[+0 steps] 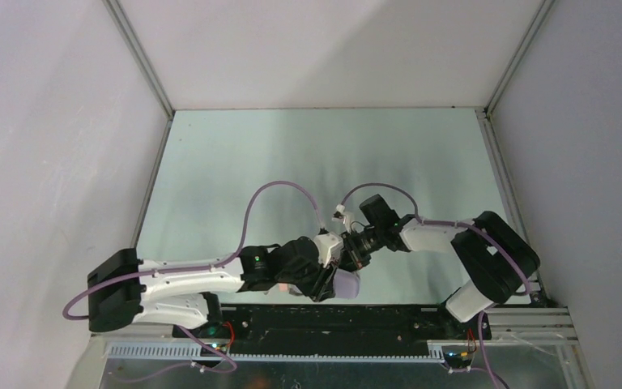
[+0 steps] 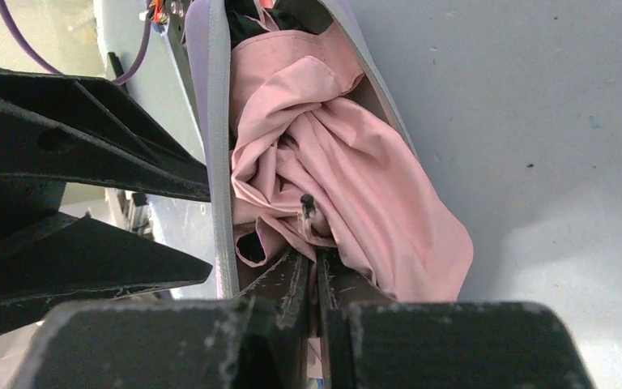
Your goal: Put away the umbrella
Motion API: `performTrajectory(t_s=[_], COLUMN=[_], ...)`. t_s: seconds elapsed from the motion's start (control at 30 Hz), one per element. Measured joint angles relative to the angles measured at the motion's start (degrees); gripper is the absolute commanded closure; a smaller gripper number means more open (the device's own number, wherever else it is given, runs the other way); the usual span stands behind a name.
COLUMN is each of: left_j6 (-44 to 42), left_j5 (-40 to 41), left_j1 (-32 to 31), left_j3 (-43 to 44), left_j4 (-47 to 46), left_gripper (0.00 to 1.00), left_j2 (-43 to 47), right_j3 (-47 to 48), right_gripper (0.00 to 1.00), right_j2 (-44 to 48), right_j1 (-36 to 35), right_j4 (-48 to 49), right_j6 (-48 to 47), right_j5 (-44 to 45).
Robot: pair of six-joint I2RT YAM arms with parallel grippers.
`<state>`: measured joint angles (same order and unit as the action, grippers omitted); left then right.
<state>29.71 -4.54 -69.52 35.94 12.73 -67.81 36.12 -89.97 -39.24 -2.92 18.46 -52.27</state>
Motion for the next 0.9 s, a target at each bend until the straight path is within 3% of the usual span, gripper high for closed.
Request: performTrajectory(t_s=[0.37,0.53,0.73,0.9], left_j6=[-3.87,-4.74,-5.60,-8.39], left_j5=[-0.42,1.55,9.53,17.09], left_j1=[-0.07,-0.61,-0.92,-0.70], left_j3=[-1.77,0.15,2.71,4.63], left_j4=[-4.68,-2.43,1.29,3.17], left_gripper=[0.48,0.47,0.44,0.43], left_j2=[-2.69,-3.63,-3.78,-4.68], right_j3=[1.60,2.21,2.80,2.84], right_gripper=[0.88,0.93,0.98,0.92], right_j2=[-6.27,-6.67,-6.67,-6.67], right_j1=[-0.02,0.28,1.18,2.01], right_j4=[0.81,-0.07,0.00,-0.02], right_j6=[0.39,0.42,0.55,0.57], right_j5=[-6.14,-6.36,-5.73,-5.57])
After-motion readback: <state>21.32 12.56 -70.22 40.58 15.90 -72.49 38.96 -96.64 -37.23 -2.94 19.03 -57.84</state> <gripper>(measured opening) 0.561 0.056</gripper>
